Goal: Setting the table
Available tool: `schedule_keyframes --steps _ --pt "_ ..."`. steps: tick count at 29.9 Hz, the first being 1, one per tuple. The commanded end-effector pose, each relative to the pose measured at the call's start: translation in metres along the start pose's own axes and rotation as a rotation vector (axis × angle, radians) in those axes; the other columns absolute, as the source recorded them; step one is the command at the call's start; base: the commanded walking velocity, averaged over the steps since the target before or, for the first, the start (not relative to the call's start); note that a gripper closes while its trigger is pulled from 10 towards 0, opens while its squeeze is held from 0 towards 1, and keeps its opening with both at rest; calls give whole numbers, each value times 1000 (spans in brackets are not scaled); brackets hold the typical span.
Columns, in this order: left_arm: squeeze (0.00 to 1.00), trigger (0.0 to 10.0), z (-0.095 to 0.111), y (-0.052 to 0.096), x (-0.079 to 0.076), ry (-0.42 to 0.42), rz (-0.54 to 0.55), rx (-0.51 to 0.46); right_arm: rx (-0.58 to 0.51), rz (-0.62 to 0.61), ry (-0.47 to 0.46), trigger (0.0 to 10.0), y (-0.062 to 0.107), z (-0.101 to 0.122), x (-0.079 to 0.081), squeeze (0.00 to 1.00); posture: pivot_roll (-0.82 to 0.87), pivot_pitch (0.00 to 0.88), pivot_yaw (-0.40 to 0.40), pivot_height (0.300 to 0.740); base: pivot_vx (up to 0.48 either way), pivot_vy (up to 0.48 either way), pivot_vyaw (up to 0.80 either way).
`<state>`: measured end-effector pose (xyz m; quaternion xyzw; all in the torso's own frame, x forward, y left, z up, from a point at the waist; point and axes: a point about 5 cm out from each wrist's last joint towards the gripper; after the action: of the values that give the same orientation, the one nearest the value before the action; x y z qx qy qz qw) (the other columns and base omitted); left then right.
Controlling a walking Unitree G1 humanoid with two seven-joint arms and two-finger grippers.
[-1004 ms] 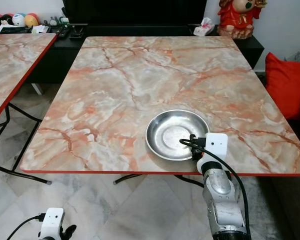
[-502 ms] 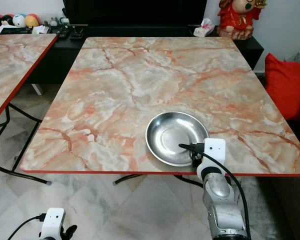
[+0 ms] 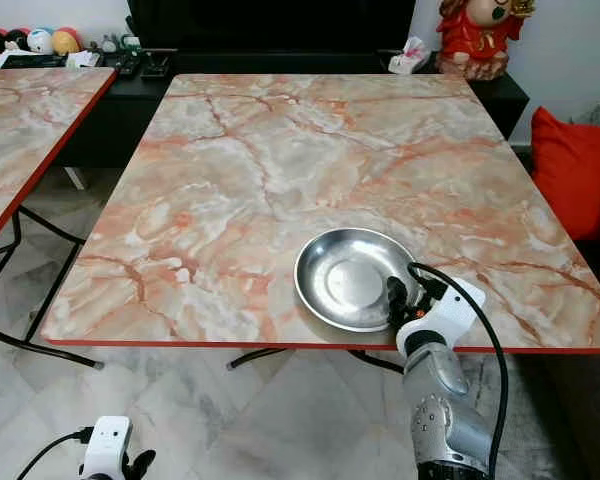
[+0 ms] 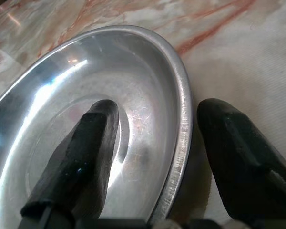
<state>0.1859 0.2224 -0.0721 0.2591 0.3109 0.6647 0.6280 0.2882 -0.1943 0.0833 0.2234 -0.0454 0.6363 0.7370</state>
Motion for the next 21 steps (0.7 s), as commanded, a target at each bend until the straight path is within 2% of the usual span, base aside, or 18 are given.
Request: schedule_keyframes --steps 1,8,13,14,15,20,21 --pt "0 10000 -8 2 2 11 12 33 -29 37 -49 10000 1 9 5 1000 -42 73 16 740 0 0 0" --pt "0 10000 -8 2 2 11 11 33 -32 25 -60 10000 1 12 2 1000 -44 73 16 740 0 0 0" --pt "0 10000 -8 2 2 12 11 33 -30 13 -13 10000 1 13 -1 1000 -42 73 16 740 0 0 0" --pt "0 10000 -8 2 2 13 11 33 -28 5 23 10000 1 14 -1 180 -42 74 16 740 0 0 0" --pt "0 10000 -8 2 2 13 11 34 -31 -27 96 10000 1 15 -4 0 -42 75 16 740 0 0 0" --pt "0 10000 -8 2 2 14 12 35 -79 -109 210 10000 1 22 -12 0 -41 76 16 740 0 0 0" --pt "0 10000 -9 2 2 14 12 36 -112 -105 205 10000 1 27 -11 0 -42 75 16 740 0 0 0"
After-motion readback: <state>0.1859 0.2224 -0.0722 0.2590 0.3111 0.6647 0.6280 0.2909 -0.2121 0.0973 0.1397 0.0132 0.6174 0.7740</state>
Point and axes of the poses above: a point about 5 cm out from each wrist's last joint towards the gripper, its own y axis pointing back from the gripper into the wrist, its own z axis along the axis of the wrist's last joint, x = y × z, and after that the axes turned 7 degrees about y, right-handed
